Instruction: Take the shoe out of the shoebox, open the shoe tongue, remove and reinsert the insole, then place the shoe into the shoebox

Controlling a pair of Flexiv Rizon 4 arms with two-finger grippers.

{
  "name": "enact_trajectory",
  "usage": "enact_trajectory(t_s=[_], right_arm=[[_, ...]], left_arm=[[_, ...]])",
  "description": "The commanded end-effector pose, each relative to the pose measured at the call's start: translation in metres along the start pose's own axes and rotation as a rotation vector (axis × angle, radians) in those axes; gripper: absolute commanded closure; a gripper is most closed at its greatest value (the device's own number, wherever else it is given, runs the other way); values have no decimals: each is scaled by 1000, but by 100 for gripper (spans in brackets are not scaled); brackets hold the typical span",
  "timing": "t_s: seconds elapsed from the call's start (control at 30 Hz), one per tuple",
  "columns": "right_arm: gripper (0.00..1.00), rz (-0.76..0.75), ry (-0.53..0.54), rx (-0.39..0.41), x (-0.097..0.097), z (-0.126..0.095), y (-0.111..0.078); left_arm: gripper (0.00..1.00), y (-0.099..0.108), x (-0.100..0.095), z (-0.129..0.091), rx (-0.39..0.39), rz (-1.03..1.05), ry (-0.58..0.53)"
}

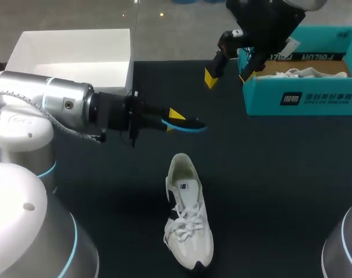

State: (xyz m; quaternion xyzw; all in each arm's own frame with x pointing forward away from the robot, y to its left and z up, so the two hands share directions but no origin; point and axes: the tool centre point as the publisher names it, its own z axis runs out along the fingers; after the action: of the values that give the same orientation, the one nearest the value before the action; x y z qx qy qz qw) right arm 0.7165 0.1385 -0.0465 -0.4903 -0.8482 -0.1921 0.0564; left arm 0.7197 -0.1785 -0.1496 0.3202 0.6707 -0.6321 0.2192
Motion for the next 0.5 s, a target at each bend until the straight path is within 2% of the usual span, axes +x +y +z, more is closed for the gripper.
enact_trajectory(t_s=[0.03,0.43,0.5], right_arm=[[0,1,-2,3,0,1,2],[0,1,-2,3,0,1,2],[0,1,-2,3,0,1,2]], left_arm=[[100,-8,-2,-1,5,-48,19],[100,-5,-2,-3,-3,-333,109],[100,-4,-2,-2,-35,-370,136]])
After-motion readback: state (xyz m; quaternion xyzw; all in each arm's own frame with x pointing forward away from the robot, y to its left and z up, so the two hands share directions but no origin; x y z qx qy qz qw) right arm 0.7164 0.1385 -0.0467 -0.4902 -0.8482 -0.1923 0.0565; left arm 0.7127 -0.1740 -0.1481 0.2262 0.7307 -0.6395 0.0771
